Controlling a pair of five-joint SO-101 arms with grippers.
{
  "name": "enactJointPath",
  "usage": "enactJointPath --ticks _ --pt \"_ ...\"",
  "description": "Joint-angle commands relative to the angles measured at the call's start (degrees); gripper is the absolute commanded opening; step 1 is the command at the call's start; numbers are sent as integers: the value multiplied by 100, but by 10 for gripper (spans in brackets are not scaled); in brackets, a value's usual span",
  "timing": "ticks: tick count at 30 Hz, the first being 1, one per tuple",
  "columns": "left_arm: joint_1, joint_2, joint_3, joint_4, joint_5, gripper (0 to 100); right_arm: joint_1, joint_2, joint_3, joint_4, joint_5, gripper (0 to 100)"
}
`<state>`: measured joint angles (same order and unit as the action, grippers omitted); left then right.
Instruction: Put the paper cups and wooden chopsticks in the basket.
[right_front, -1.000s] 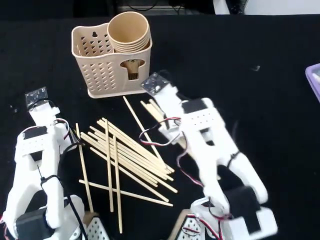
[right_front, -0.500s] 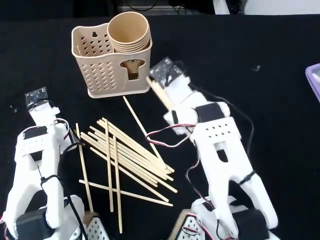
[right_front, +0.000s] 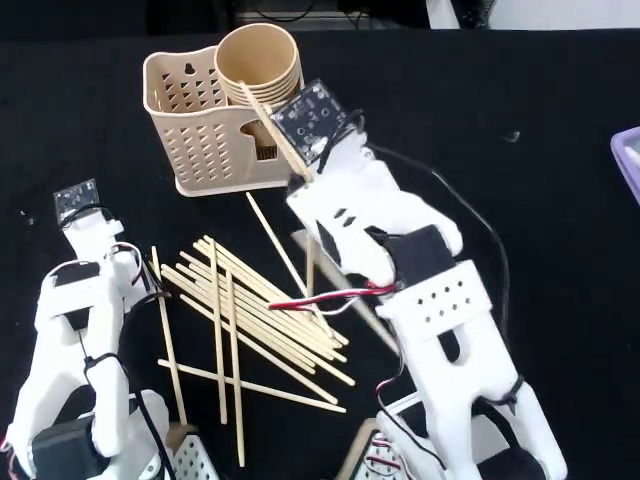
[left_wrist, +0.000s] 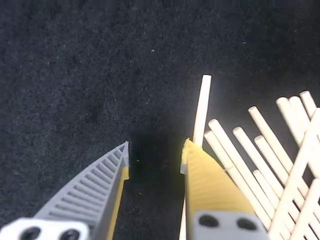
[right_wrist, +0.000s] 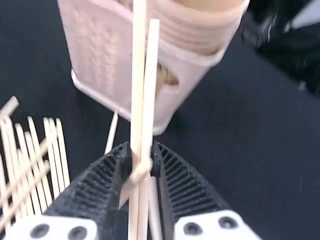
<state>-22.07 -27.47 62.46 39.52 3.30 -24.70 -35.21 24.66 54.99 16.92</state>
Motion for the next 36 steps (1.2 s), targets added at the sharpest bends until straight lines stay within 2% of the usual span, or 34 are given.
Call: enactJointPath --ticks 1,12,20,25,32,36 --pt "92 -158 66 -325 44 177 -185 -154 -699 26 -141 11" --pt "92 -158 101 -387 246 177 -211 -48 -866 44 -132 11" --pt "84 -158 92 -387 299 177 -782 -312 -778 -88 -132 11" --pt "84 -158 92 -387 299 177 -1424 75 -444 -1829 -132 11" --pt "84 -158 101 -387 281 177 -1424 1341 -409 -5248 -615 11" --pt "84 -158 101 -387 273 177 -1407 2237 -1200 -5811 -651 11"
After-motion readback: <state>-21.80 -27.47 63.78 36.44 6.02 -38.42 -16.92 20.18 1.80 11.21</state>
